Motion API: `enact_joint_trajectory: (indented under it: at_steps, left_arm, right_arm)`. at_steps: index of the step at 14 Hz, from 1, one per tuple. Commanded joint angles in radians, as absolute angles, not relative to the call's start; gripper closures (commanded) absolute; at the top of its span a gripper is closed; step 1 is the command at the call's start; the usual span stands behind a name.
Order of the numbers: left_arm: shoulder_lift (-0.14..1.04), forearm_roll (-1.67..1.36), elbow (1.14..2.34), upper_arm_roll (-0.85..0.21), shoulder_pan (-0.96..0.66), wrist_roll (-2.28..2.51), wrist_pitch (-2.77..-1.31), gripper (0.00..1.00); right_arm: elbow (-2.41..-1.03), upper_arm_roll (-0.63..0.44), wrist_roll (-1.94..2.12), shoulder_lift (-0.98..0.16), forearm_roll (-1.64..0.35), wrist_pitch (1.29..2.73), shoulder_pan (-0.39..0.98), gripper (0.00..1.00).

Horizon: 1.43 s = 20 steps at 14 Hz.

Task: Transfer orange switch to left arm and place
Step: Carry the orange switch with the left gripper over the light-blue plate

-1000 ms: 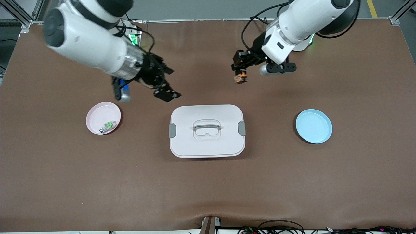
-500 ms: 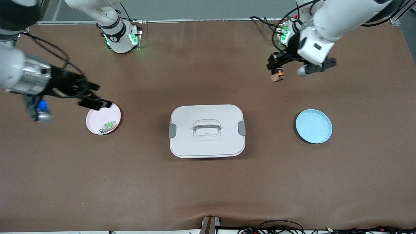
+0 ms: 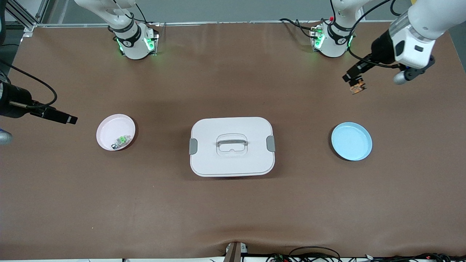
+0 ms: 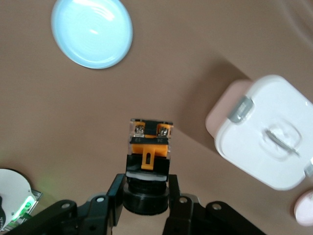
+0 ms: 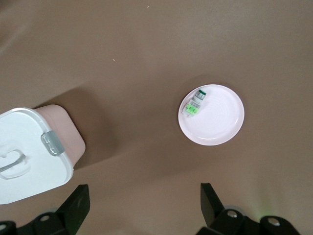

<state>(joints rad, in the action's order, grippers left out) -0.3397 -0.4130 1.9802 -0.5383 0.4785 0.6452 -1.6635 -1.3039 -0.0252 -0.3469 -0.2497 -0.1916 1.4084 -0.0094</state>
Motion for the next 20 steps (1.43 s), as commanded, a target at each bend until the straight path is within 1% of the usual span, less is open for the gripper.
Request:
enact_joint_trajectory:
  at_steps: [1,3,5,7,10,12,14,17,20]
  left_arm:
    - [-0.417,-0.405,2.052,-0.543,0.584,0.634,-1.699,1.00]
    - [-0.452,-0.402,2.142,-0.543,0.618,0.634,-1.790,1.00]
    - [-0.475,-0.402,2.242,-0.543,0.636,0.638,-1.889,1.00]
    - [-0.477,-0.403,2.314,-0.545,0.649,0.661,-1.981,1.00]
    - [-0.463,-0.410,2.376,-0.552,0.706,0.683,-2.060,1.00]
    - [-0.428,-0.411,2.396,-0.552,0.730,0.721,-2.098,1.00]
    - [-0.388,-0.411,2.420,-0.560,0.733,0.816,-2.179,1.00]
    - [-0.330,-0.411,2.460,-0.616,0.733,0.948,-2.304,1.00]
    - [-0.293,-0.411,2.526,-0.659,0.733,1.000,-2.417,1.00]
  right_arm:
    - [-1.295,-0.005,-0.325,-0.279,-0.118,1.408,-0.015,0.00]
    - [-1.301,-0.005,-0.318,-0.276,-0.106,1.398,-0.021,0.00]
    - [-1.301,-0.005,-0.235,-0.275,-0.106,1.388,-0.070,0.00]
    - [-1.301,-0.005,-0.177,-0.273,-0.083,1.381,-0.078,0.00]
    - [-1.302,-0.005,-0.157,-0.273,-0.034,1.358,-0.092,0.00]
    - [-1.302,-0.005,-0.146,-0.273,-0.031,1.364,-0.094,0.00]
    - [-1.302,-0.005,-0.114,-0.273,-0.029,1.382,-0.106,0.00]
    - [-1.304,-0.005,0.052,-0.275,0.006,1.423,-0.144,0.00]
    - [-1.304,-0.003,0.090,-0.276,0.011,1.446,-0.167,0.00]
